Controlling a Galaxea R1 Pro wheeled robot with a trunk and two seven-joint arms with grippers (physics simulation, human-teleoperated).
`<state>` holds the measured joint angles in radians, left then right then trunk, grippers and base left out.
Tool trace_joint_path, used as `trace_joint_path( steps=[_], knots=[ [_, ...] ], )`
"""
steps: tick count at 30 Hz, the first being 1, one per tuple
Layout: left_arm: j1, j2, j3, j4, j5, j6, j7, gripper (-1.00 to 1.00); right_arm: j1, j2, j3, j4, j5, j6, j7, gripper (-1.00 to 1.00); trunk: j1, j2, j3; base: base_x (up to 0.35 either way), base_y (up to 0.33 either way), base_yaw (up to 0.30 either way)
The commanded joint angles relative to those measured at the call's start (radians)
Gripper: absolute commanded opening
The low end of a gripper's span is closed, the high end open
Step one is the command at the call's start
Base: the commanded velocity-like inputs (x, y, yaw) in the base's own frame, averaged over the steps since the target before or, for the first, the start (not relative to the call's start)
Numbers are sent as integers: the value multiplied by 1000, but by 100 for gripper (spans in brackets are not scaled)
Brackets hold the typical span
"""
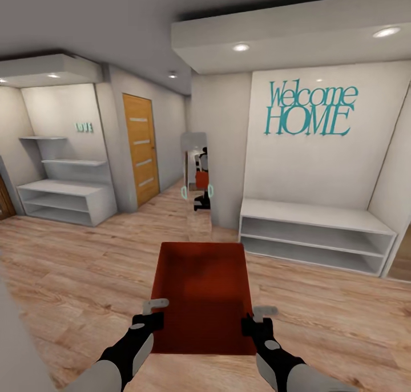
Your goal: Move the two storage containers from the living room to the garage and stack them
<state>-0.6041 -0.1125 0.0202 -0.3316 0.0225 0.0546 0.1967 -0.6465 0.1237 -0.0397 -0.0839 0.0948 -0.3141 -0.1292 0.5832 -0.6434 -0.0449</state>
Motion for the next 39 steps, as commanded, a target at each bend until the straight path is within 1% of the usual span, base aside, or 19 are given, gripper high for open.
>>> trace_joint_path(
  steps=[1, 22, 27, 39],
  knots=[
    [0, 1, 9, 1, 13, 6, 6, -100, -1, -1, -40, -4, 9, -5, -6, -100, 1, -2, -2, 321, 0, 38],
    [0, 1, 9, 0, 13, 6, 6, -100, -2, -1, -40, -4, 8, -5, -6, -100, 1, -2, -2, 321, 0, 9],
    [0, 1, 9, 0, 13, 6, 6, -100, -2, -1, -40, -4, 8, -5, -6, -100, 1, -2, -2, 321, 0, 152],
    [0, 2, 8, 0, 13, 5, 6, -100, -2, -1, -40, -4, 8, -5, -6, -100, 1, -2, -2, 321, 0, 229]
  ],
)
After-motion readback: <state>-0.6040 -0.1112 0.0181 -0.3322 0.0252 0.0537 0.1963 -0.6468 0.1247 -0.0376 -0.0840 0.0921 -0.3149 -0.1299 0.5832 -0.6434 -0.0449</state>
